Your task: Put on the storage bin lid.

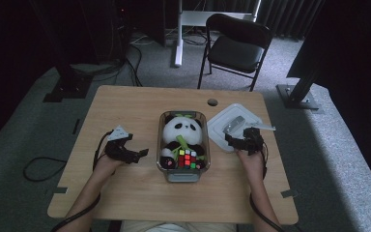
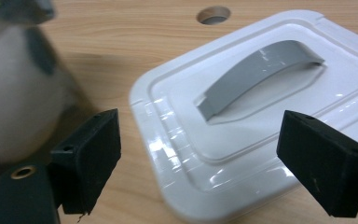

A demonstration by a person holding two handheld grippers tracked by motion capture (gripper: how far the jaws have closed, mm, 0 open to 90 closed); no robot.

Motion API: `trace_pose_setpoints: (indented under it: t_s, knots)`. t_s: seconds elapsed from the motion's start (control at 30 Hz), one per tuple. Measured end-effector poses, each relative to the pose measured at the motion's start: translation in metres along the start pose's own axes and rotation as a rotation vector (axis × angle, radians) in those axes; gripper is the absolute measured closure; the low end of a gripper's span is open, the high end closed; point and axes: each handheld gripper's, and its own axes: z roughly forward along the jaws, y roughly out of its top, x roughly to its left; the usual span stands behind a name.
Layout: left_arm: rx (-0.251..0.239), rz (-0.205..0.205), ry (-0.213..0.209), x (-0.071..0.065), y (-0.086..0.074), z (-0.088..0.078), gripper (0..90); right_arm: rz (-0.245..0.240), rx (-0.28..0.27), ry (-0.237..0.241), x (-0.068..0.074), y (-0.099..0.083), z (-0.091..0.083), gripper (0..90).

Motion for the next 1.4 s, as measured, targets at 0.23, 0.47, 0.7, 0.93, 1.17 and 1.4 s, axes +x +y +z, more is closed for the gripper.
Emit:
trace_pose_setpoints:
  t_s: [0.23, 0.47, 0.7, 0.93, 1.17, 1.4]
  knots:
    - [0.002, 0.007, -0.013, -0.005, 0.001, 0.007, 0.4, 0.037, 0.029, -0.040, -0.007, 0.003, 0.022, 13.4]
    - [-0.005, 0.028, -0.008, -0.014, 0.005, 0.011, 0.4, 0.064, 0.013, -0.133, -0.007, 0.014, 0.043, 13.8]
    - [-0.010, 0.035, -0.032, -0.018, 0.009, 0.015, 0.4, 0.121, 0.007, -0.202, -0.009, 0.019, 0.059, 14.8]
    - [-0.013, 0.046, -0.035, -0.021, 0.010, 0.013, 0.4, 0.145, 0.008, -0.251, -0.009, 0.020, 0.071, 18.8]
    - [-0.013, 0.038, -0.046, -0.022, 0.011, 0.013, 0.4, 0.140, 0.016, -0.233, -0.002, 0.017, 0.078, 40.0]
    - [-0.009, 0.041, -0.048, -0.022, 0.011, 0.012, 0.4, 0.105, 0.064, -0.206, 0.000, 0.014, 0.076, 51.4]
